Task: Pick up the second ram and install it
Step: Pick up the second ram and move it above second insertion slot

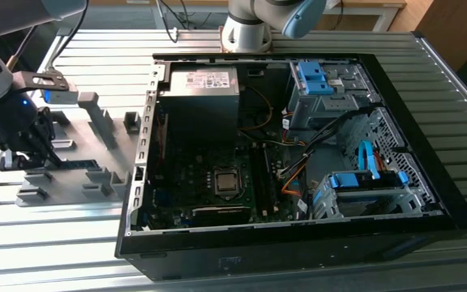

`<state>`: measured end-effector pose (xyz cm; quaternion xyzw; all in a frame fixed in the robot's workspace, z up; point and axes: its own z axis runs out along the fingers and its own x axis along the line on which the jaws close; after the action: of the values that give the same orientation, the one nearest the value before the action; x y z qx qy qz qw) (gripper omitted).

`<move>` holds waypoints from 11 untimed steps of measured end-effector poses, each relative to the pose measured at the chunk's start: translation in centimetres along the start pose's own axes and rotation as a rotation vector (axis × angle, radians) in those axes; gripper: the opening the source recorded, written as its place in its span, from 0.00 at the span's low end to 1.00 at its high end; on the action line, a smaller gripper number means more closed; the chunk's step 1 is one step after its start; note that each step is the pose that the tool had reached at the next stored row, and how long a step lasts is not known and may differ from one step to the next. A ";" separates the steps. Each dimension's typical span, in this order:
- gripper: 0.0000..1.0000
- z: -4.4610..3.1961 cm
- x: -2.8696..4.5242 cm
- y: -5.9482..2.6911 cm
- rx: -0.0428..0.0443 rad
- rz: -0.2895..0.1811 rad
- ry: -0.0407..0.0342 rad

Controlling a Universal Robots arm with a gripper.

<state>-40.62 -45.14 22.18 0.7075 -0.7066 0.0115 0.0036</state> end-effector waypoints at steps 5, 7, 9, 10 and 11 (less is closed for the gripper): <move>0.14 -0.12 0.00 0.00 -0.0001 0.000 0.0000; 0.14 -0.16 0.00 0.00 -0.0001 0.000 0.0000; 0.14 -0.19 0.00 0.00 0.0000 0.000 0.0000; 0.14 -0.22 0.00 0.00 -0.0001 0.000 0.0001; 0.14 -0.24 0.00 0.00 -0.0001 0.000 0.0001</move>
<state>-40.63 -45.14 22.42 0.7075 -0.7066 0.0115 0.0037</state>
